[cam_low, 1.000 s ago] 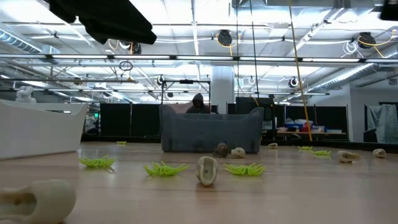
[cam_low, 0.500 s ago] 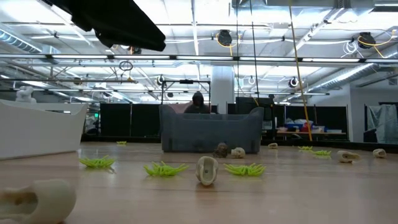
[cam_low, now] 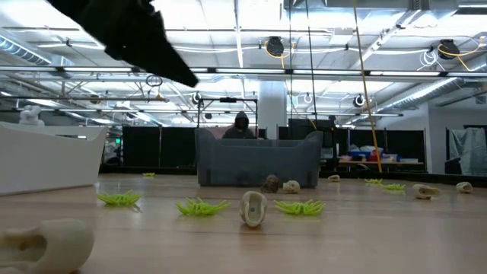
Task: Sort Halloween decoration
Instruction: Put the green spider toy into the orange bin, then put the white skull toy into the white bin
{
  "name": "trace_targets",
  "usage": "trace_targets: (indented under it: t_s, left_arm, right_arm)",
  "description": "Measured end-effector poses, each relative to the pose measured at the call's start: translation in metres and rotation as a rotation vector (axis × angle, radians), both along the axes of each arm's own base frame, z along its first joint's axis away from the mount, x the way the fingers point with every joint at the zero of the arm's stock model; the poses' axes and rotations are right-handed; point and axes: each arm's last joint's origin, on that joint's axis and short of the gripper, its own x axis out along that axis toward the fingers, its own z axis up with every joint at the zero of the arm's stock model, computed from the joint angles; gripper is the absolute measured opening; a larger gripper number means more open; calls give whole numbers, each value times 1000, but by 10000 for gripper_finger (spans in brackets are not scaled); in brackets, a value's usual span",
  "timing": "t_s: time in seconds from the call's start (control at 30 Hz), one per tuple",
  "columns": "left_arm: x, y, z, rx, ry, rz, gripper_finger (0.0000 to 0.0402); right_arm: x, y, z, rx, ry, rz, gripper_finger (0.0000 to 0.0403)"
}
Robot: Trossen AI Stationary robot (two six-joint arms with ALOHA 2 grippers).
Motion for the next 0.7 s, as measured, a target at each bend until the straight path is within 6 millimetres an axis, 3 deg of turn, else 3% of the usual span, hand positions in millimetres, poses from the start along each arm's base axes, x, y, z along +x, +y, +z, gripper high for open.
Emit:
trace_targets:
  t_s: [0.13, 0.23, 0.37, 0.5, 0.7]
  left_arm:
    - [-21, 19, 30, 67, 46, 93, 145]
    - [-36, 34, 59, 48, -16, 134, 145]
    - [-52, 49, 83, 25, -83, 146, 145]
    - [-60, 54, 86, 17, -94, 155, 145]
    - [-66, 58, 66, 44, -49, 218, 145]
  right_arm:
    - [-2, 3, -4, -18, 8, -2, 63]
    - [-6, 3, -3, -29, 14, 7, 91]
    - [-11, -1, 5, -33, 9, -15, 115]
    - [-13, -4, 23, -24, -43, -17, 120]
    - [-2, -18, 51, -129, -312, 5, 113]
